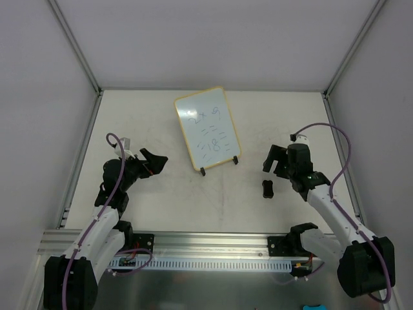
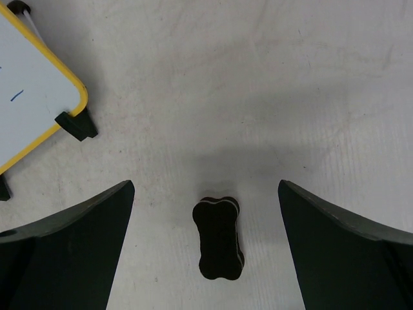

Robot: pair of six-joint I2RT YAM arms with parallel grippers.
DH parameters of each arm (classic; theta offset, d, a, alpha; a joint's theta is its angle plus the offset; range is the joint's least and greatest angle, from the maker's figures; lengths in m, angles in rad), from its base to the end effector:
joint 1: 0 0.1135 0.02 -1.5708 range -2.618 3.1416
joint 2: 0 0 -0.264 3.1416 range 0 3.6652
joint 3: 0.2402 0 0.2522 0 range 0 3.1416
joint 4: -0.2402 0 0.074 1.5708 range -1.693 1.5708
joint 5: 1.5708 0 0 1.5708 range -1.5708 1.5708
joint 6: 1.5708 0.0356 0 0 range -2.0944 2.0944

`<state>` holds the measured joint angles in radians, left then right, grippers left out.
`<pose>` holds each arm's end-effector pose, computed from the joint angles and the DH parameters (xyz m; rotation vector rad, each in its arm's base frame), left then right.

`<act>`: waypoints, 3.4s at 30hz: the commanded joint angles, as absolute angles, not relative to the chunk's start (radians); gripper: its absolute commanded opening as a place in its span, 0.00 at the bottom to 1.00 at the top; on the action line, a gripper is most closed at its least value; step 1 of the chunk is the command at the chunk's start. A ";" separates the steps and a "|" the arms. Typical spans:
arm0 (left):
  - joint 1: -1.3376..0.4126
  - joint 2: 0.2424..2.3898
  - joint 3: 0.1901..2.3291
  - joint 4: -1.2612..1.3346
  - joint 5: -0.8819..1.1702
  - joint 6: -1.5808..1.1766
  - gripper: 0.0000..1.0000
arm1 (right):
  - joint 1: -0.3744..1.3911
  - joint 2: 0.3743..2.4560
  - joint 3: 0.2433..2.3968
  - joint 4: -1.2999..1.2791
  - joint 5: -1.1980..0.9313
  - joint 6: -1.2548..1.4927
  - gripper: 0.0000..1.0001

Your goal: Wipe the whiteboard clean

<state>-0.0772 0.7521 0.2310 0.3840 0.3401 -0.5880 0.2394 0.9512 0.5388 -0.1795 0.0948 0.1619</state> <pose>0.1746 -0.0254 0.2092 -0.1880 1.7531 -0.7792 0.2009 0.0456 0.2242 -0.0291 2.1623 0.1290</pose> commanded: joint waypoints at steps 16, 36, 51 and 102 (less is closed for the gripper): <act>-0.074 0.779 0.264 0.417 0.374 -0.598 0.99 | 0.330 1.066 0.603 -0.456 0.112 0.156 0.72; -0.074 0.761 0.267 0.402 0.371 -0.595 0.99 | 0.391 1.186 0.604 -0.436 0.118 0.176 0.70; -0.072 0.759 0.268 0.397 0.367 -0.586 0.99 | 0.419 1.292 0.693 -0.469 0.167 0.150 0.61; -0.074 0.742 0.273 0.383 0.360 -0.561 0.99 | 0.495 1.255 0.867 -0.447 0.127 0.084 0.00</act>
